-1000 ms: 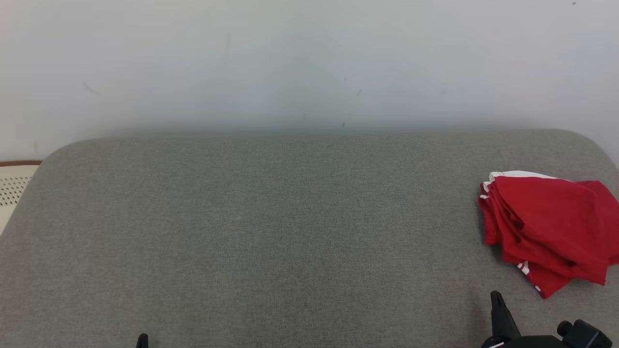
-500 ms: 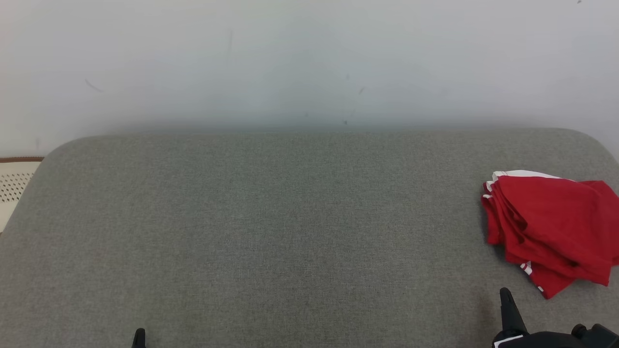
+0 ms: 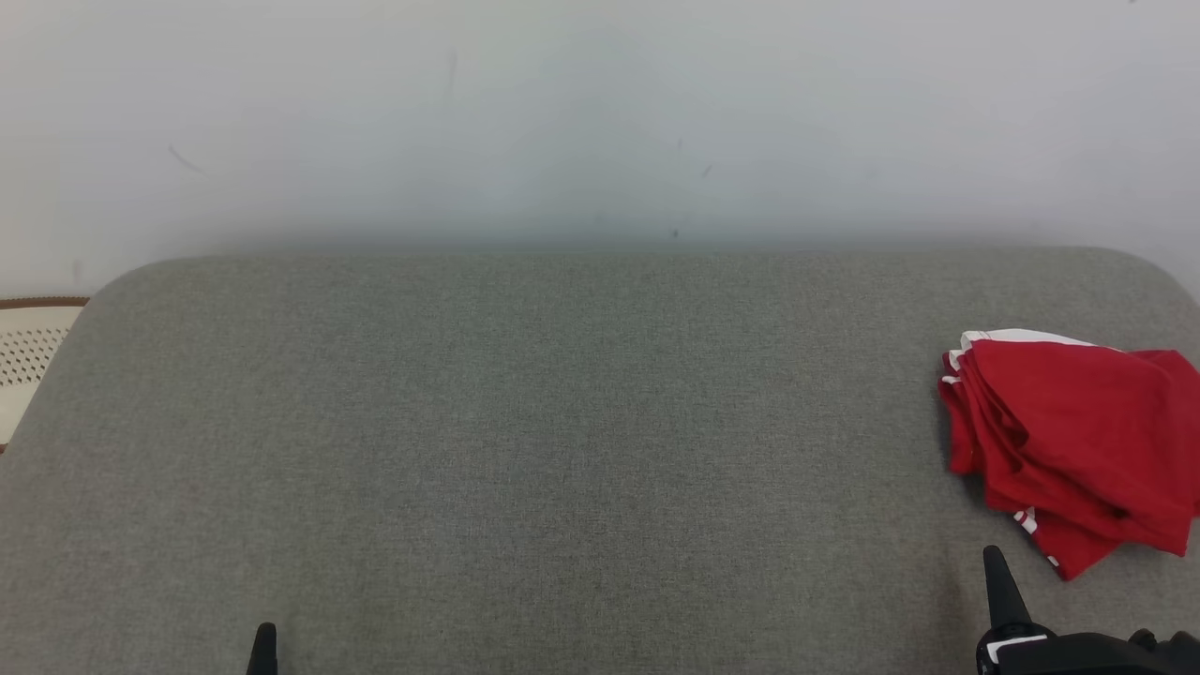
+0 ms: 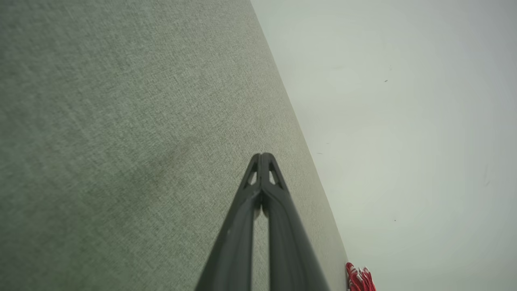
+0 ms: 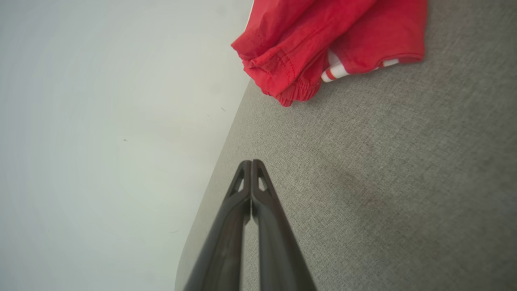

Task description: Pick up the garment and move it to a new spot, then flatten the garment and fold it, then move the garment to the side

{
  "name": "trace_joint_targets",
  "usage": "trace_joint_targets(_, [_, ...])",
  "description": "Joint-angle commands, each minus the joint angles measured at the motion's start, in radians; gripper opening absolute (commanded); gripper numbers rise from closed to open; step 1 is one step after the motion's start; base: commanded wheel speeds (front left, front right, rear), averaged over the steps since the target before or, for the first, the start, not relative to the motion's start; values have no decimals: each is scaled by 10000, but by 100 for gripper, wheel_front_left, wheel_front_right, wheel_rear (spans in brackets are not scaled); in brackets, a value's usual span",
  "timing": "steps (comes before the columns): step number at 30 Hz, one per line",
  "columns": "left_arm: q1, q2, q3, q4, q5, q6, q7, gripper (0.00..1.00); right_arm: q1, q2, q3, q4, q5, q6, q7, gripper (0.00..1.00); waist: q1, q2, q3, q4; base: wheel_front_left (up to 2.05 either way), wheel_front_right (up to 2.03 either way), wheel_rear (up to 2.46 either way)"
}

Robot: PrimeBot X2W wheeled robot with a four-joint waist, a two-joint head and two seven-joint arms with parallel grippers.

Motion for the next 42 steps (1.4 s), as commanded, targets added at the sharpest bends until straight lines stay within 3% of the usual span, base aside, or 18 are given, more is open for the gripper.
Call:
trace_joint_targets(1, [-138,57,64,-96,-355,-44,70,0,-147,-13,-75,-121,376,-6,87,0,0,-1,9,9,0,0,0])
trace_joint_targets(42, [-341,66,344,-263,-3857,-380,955,0,-230,110,-854,-475,4146,-4,1051,0,0,-1,198,187,0,0,0])
